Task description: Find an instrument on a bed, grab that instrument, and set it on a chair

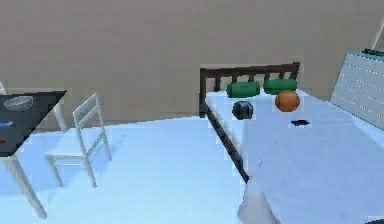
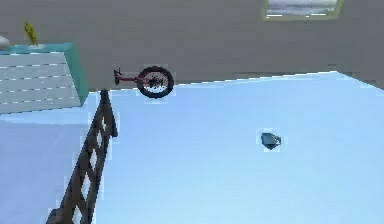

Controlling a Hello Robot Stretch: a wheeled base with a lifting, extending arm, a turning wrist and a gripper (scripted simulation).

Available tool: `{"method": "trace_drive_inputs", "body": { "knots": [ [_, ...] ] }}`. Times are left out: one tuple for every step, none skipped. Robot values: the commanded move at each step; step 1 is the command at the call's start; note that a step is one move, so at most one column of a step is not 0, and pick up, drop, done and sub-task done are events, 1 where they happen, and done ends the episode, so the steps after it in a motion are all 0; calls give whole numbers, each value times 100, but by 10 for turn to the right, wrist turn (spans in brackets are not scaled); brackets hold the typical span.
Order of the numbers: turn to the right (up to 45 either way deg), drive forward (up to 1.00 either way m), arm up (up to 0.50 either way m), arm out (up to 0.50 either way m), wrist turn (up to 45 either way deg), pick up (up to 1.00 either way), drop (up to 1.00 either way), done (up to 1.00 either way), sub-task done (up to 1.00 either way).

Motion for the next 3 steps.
{"method": "trace_drive_inputs", "body": {
  "knots": [
    [-150, 0, 0, 0, 0, 0, 0, 0, 0],
    [0, 95, 0, 0, 0, 0, 0, 0, 0],
    [-300, 0, 0, 0, 0, 0, 0, 0, 0]
  ]
}}
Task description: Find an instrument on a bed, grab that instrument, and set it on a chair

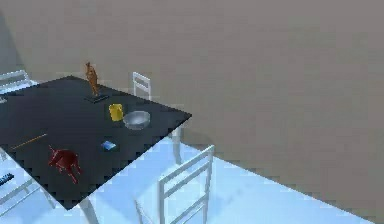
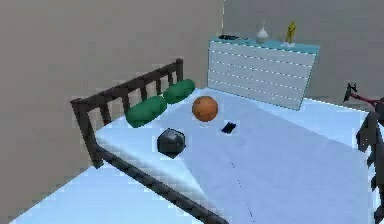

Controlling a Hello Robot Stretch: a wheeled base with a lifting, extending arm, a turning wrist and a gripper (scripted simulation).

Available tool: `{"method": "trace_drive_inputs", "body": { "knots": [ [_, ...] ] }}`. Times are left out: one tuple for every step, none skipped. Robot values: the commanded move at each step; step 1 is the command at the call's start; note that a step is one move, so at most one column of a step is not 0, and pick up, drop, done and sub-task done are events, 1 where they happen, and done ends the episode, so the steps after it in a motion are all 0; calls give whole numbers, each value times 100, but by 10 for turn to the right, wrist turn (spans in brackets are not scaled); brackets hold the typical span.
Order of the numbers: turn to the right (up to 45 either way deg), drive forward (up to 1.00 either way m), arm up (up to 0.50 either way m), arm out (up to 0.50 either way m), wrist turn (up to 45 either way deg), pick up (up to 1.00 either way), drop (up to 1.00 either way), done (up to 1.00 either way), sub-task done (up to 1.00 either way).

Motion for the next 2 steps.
{"method": "trace_drive_inputs", "body": {
  "knots": [
    [450, 0, 0, 0, 0, 0, 0, 0, 0],
    [450, 0, 0, 0, 0, 0, 0, 0, 0]
  ]
}}
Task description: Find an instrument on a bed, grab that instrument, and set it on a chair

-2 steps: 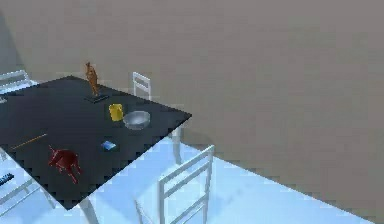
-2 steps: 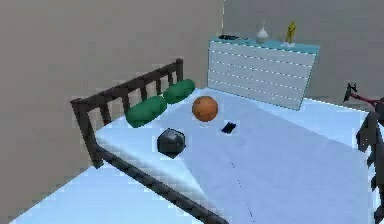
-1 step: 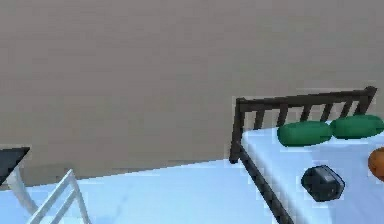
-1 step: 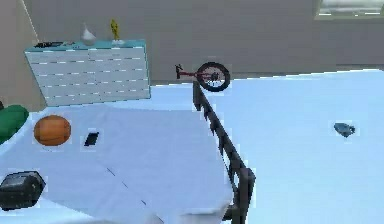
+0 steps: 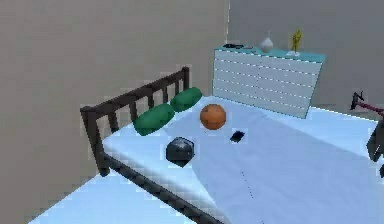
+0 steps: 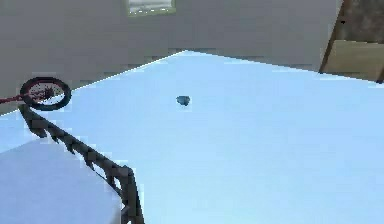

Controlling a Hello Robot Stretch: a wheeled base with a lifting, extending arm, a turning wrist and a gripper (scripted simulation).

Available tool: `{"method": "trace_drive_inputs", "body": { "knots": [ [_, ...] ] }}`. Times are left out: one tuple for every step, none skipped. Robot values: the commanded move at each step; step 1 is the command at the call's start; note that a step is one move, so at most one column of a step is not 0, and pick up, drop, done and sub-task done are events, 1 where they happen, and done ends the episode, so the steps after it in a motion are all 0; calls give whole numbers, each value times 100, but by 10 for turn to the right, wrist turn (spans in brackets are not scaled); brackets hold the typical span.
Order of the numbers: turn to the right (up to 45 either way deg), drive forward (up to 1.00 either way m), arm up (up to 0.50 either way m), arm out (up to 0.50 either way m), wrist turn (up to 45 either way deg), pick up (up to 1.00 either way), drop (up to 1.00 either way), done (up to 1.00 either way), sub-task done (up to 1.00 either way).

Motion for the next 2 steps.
{"method": "trace_drive_inputs", "body": {
  "knots": [
    [420, 0, 0, 0, 0, 0, 0, 0, 0],
    [0, 30, 0, 0, 0, 0, 0, 0, 0]
  ]
}}
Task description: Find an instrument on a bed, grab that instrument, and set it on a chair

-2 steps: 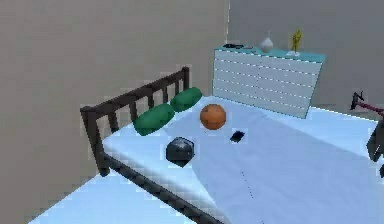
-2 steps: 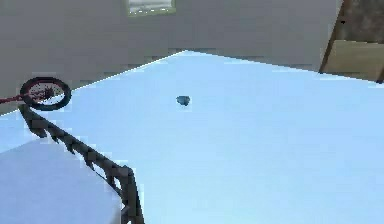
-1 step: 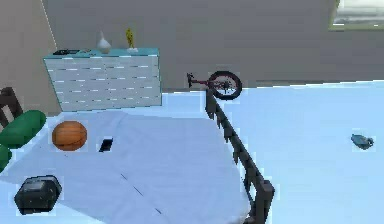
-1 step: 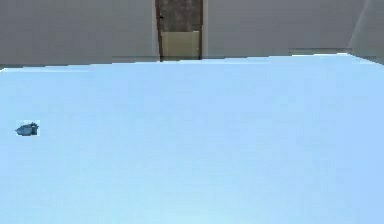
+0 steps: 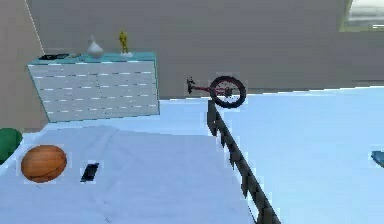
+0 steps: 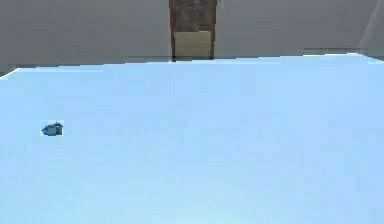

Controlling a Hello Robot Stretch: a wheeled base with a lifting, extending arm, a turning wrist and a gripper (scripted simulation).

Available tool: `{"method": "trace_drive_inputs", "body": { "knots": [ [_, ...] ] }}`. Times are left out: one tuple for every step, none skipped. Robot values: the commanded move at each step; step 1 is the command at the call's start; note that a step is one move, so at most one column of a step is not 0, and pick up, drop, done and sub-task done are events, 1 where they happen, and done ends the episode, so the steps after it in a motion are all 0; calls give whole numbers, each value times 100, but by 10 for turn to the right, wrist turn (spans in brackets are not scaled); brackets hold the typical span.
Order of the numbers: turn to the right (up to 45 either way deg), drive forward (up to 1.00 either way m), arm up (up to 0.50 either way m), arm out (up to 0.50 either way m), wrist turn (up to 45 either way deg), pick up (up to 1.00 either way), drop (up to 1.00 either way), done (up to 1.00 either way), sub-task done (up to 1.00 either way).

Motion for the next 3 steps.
{"method": "trace_drive_inputs", "body": {
  "knots": [
    [-450, 0, 0, 0, 0, 0, 0, 0, 0],
    [-450, 0, 0, 0, 0, 0, 0, 0, 0],
    [-450, 0, 0, 0, 0, 0, 0, 0, 0]
  ]
}}
